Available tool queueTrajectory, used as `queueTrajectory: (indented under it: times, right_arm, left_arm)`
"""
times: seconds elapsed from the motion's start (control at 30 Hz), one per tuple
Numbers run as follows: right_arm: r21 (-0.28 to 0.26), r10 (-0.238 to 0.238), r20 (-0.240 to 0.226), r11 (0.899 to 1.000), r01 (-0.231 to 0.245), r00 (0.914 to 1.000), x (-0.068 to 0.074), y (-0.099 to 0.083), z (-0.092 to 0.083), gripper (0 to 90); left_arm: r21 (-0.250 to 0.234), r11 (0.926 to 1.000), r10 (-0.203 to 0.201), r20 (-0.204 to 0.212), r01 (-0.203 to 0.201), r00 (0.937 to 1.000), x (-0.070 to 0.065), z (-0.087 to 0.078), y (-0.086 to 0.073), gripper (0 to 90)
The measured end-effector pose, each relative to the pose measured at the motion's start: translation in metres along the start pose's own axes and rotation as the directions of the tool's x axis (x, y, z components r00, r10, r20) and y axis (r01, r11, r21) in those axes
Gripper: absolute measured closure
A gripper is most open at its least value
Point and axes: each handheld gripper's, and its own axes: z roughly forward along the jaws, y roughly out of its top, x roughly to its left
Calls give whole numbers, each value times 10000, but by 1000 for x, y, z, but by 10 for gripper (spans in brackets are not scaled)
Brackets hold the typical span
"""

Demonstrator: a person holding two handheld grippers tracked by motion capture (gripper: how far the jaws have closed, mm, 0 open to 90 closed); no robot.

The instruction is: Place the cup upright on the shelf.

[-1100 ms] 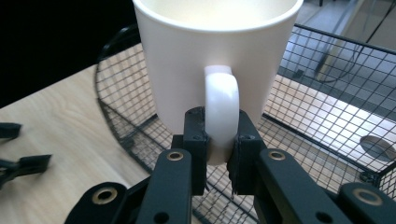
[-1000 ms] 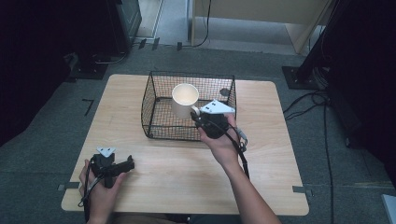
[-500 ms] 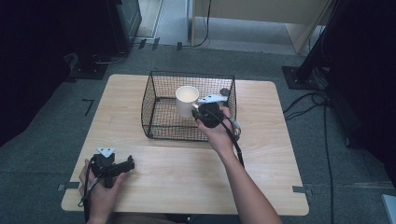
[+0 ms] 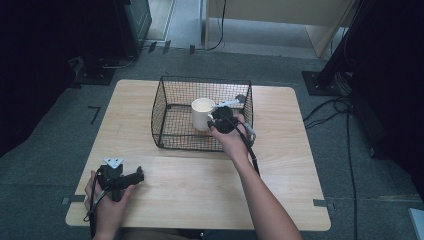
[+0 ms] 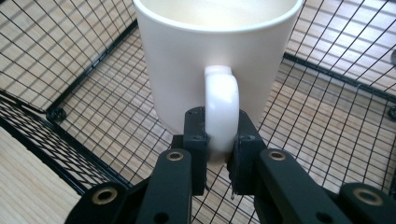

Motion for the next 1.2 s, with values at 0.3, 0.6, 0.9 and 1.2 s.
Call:
queueTrajectory:
  times: [0.3,0.6,0.9,1.2]
  right_arm:
    - [441,504,72,9977,-507,9987,-7,5,5,803]
    - [880,796,88,9929,-800,9968,-11,6,10,802]
    - [754,961,-153,9926,-947,9953,-12,12,3,787]
    - [759,902,-127,9931,-890,9958,-12,10,2,778]
  left_arm:
    - [-1,10000,0,1,0,10000,0,0,0,0]
    - [-2,10000,6,5,-6,10000,0,0,0,0]
    - [0,10000,7,5,-7,10000,0,0,0,0]
    - [0,10000,6,5,-6,10000,0,0,0,0]
